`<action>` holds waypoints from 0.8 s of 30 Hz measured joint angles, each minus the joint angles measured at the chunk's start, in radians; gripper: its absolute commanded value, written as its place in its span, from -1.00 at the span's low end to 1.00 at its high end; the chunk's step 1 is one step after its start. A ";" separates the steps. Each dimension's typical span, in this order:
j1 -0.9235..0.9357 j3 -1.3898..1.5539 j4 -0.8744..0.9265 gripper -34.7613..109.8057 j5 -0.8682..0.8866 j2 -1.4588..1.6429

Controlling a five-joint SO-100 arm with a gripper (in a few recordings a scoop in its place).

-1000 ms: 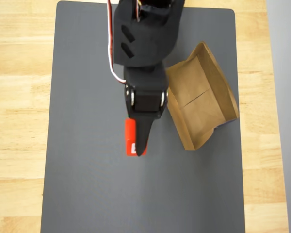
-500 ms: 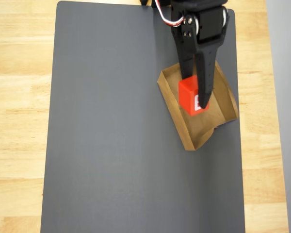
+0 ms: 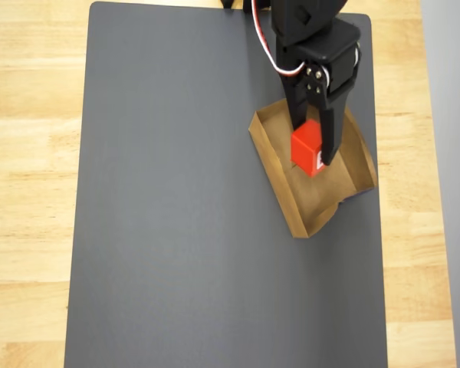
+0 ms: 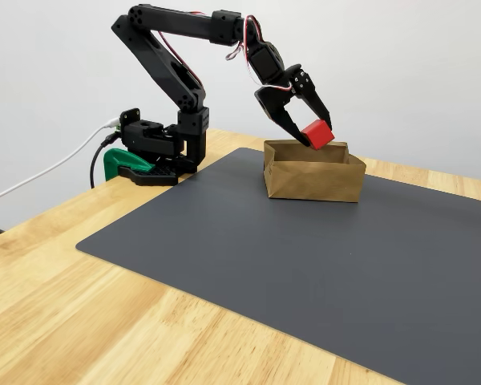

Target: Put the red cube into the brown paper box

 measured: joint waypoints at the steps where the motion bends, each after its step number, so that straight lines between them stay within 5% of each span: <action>1: 0.003 0.003 -0.002 -0.18 -0.012 0.000; 9: -0.012 0.038 -0.003 -0.01 -0.023 0.000; 20: 0.072 0.041 -0.032 -0.52 0.006 0.152; 24: 0.135 0.074 -0.052 -0.52 0.023 0.314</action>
